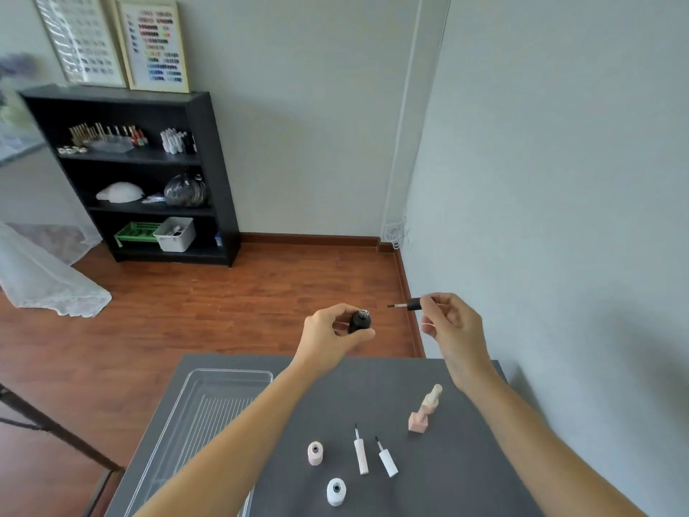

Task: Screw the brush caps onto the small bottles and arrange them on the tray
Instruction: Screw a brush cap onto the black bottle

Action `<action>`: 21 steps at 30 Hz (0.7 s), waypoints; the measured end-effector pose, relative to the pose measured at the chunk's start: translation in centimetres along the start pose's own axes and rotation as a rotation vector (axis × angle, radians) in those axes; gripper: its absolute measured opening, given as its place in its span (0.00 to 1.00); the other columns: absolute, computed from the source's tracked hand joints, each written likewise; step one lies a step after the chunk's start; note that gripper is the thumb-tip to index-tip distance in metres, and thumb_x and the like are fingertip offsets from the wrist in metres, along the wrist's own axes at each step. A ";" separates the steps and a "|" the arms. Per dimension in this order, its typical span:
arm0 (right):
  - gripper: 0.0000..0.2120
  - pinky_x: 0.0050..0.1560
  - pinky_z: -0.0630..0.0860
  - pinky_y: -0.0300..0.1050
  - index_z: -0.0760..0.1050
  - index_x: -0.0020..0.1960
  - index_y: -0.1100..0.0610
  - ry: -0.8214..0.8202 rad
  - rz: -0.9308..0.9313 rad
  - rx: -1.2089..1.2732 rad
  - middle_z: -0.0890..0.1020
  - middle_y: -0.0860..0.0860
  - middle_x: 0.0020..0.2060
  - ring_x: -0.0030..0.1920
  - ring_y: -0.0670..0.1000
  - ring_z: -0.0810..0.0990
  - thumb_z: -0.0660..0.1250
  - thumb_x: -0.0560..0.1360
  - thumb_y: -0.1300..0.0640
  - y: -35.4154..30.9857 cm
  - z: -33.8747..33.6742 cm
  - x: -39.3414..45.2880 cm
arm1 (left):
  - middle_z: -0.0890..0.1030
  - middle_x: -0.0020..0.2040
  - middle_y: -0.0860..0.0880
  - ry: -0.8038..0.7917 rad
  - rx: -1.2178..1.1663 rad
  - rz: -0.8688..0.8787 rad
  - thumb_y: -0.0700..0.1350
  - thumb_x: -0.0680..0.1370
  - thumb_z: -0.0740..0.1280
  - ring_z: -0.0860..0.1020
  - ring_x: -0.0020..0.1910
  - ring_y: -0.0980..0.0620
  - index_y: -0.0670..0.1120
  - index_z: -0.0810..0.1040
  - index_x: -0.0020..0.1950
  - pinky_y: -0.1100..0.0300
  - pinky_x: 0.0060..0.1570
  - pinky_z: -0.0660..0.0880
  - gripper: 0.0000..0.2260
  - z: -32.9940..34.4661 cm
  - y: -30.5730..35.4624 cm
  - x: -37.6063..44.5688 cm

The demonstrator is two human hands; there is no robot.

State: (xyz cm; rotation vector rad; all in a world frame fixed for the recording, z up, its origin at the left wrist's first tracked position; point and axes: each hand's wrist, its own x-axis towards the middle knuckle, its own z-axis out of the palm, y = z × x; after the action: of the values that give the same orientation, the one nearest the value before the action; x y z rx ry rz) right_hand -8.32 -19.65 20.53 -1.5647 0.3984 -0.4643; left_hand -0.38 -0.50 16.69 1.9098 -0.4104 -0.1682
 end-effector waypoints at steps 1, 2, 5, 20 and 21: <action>0.03 0.48 0.80 0.46 0.80 0.46 0.57 -0.030 -0.040 0.030 0.83 0.47 0.34 0.37 0.46 0.82 0.69 0.77 0.57 -1.6 0.1 0.6 | 0.83 0.40 0.67 0.023 -0.020 0.019 0.54 0.67 0.79 0.80 0.39 0.66 0.67 0.82 0.41 0.76 0.35 0.73 0.10 -0.3 1.3 0.4; 0.04 0.50 0.81 0.46 0.79 0.46 0.58 -0.061 -0.083 0.054 0.85 0.49 0.37 0.40 0.47 0.84 0.69 0.77 0.58 -3.3 0.3 1.2 | 0.83 0.40 0.67 0.050 -0.035 0.040 0.55 0.66 0.79 0.80 0.38 0.66 0.67 0.82 0.40 0.77 0.34 0.73 0.10 -0.6 2.5 0.8; 0.02 0.49 0.82 0.42 0.78 0.47 0.60 -0.165 -0.251 0.037 0.87 0.54 0.43 0.45 0.50 0.86 0.68 0.77 0.61 -8.1 0.9 2.8 | 0.85 0.39 0.65 0.133 -0.051 0.111 0.56 0.65 0.79 0.81 0.38 0.64 0.62 0.85 0.42 0.78 0.35 0.72 0.08 -1.4 5.8 2.0; 0.07 0.56 0.80 0.51 0.77 0.56 0.59 -0.284 -0.694 -0.488 0.85 0.51 0.41 0.45 0.53 0.85 0.64 0.79 0.63 -18.5 3.1 4.7 | 0.86 0.38 0.61 0.238 -0.014 0.291 0.51 0.66 0.81 0.84 0.37 0.62 0.53 0.87 0.43 0.74 0.41 0.77 0.08 -4.1 13.3 3.5; 0.07 0.56 0.80 0.51 0.77 0.56 0.60 -0.285 -0.699 -0.498 0.85 0.52 0.42 0.45 0.54 0.85 0.64 0.79 0.63 -18.6 3.1 4.6 | 0.86 0.38 0.61 0.237 -0.010 0.292 0.51 0.66 0.81 0.84 0.37 0.62 0.53 0.87 0.42 0.75 0.41 0.76 0.08 -4.2 13.5 3.4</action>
State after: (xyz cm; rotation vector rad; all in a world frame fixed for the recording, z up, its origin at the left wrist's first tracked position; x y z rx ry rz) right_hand -3.28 -18.52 39.26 -2.2195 -0.3001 -0.6930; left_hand 1.33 -2.38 30.98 1.8104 -0.5186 0.2458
